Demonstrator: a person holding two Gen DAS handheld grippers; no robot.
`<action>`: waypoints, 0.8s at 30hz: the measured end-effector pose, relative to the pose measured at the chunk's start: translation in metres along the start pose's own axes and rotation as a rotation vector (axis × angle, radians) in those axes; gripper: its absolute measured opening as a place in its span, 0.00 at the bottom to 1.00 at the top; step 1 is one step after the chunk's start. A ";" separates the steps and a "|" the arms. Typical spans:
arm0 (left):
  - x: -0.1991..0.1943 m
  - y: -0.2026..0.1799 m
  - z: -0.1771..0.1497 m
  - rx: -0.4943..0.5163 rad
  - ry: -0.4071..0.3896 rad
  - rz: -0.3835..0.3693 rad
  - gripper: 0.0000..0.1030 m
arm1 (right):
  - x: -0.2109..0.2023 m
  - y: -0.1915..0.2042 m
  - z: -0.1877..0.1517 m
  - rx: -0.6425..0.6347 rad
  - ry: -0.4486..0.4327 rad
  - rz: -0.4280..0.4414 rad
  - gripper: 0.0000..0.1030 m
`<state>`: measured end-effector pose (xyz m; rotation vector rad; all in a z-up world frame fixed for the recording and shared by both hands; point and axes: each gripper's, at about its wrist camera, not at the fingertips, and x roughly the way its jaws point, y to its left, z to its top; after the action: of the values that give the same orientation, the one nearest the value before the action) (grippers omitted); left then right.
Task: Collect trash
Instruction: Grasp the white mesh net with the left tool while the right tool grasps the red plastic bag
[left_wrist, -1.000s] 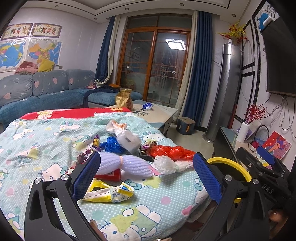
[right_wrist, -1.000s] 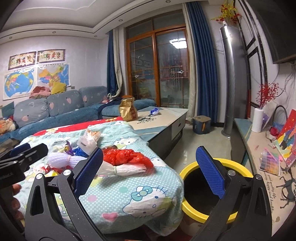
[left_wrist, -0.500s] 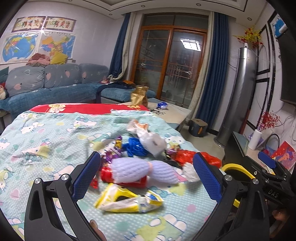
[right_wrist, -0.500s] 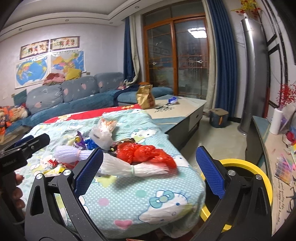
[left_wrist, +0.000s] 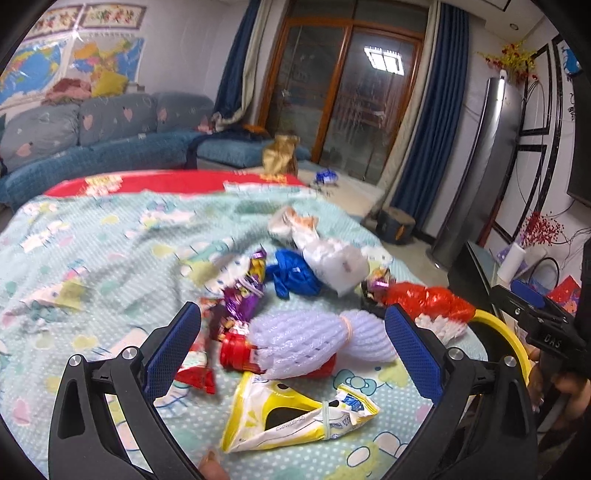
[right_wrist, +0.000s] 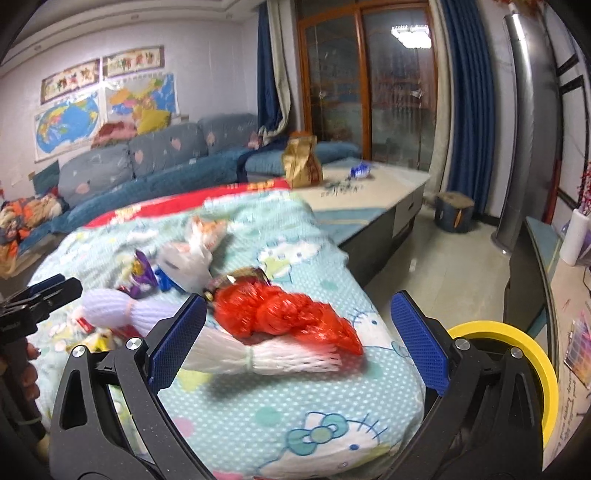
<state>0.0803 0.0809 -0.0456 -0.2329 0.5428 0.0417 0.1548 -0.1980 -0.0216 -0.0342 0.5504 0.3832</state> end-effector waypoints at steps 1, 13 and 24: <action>0.005 -0.001 -0.001 0.002 0.014 -0.004 0.94 | 0.005 -0.004 -0.001 -0.007 0.023 0.005 0.89; 0.029 -0.008 -0.014 0.002 0.112 -0.024 0.60 | 0.055 -0.021 -0.008 -0.034 0.198 0.074 0.41; 0.018 -0.022 -0.007 0.020 0.091 -0.060 0.21 | 0.039 -0.034 -0.006 0.032 0.156 0.120 0.04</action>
<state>0.0946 0.0578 -0.0564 -0.2319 0.6259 -0.0331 0.1950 -0.2164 -0.0490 -0.0003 0.7151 0.4910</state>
